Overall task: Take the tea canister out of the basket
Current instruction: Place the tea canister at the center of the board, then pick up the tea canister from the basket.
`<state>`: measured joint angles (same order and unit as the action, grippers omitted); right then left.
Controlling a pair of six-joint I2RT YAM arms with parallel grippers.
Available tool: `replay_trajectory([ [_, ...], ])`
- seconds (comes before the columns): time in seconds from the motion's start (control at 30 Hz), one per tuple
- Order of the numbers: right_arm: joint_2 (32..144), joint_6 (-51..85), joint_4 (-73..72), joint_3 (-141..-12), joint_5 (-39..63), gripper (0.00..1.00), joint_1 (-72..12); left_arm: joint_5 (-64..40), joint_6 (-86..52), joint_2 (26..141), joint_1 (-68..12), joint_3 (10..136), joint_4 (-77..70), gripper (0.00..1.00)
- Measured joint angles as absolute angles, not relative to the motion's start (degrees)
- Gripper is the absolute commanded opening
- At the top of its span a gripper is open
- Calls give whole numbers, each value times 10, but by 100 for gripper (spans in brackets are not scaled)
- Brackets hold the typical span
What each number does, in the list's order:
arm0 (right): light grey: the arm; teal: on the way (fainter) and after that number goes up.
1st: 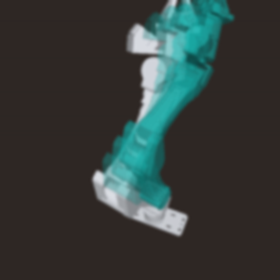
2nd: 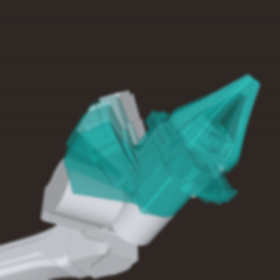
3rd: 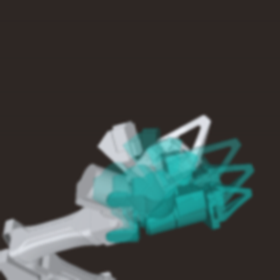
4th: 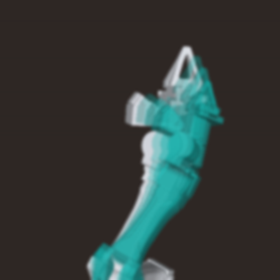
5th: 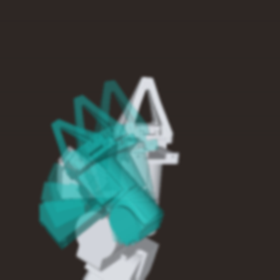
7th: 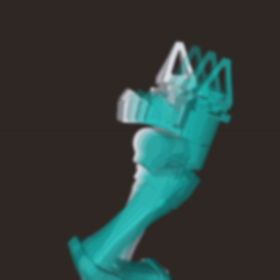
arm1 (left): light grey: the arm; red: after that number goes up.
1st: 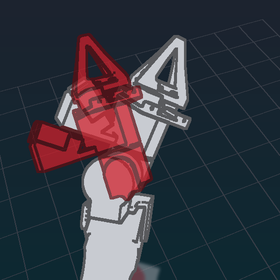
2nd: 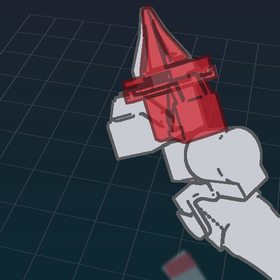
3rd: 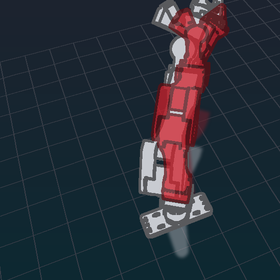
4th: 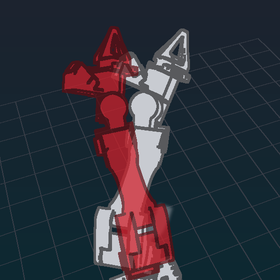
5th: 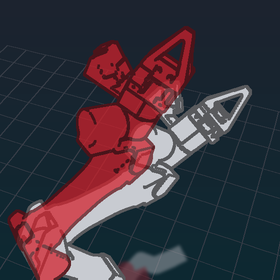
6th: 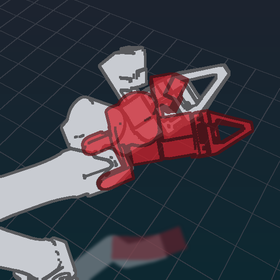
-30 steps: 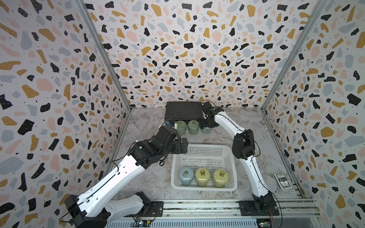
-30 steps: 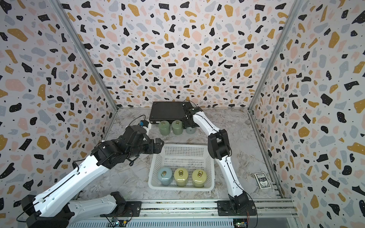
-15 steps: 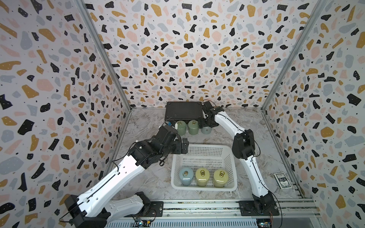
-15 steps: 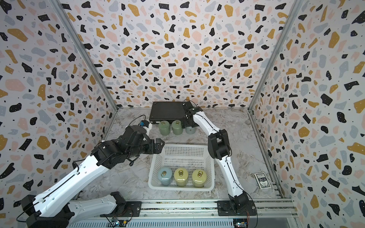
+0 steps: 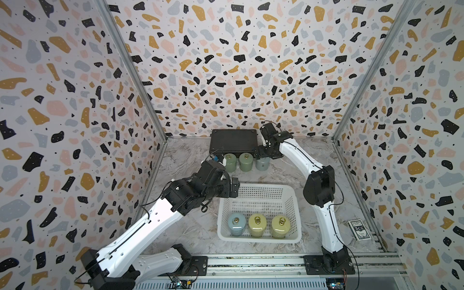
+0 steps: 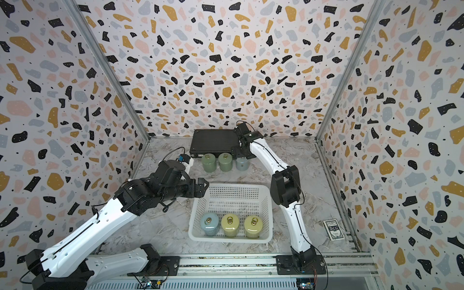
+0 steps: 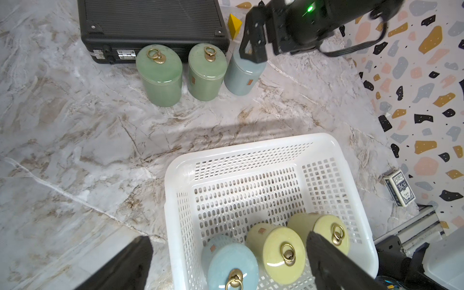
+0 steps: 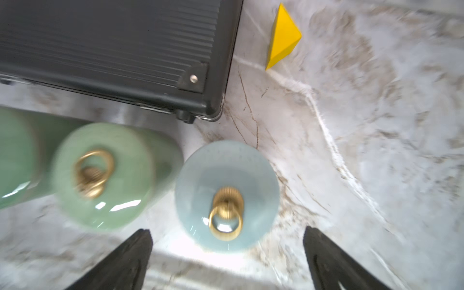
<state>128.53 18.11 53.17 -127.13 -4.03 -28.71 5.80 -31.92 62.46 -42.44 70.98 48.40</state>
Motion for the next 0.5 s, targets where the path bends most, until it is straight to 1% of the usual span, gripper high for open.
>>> replay_trajectory([
  [0.27,1082,184,503,-1098,-10,99,-287,7,-304,624,-424,695,501,100],
  [0.5,943,186,493,-947,32,99,-297,-49,-295,644,-424,658,516,100],
])
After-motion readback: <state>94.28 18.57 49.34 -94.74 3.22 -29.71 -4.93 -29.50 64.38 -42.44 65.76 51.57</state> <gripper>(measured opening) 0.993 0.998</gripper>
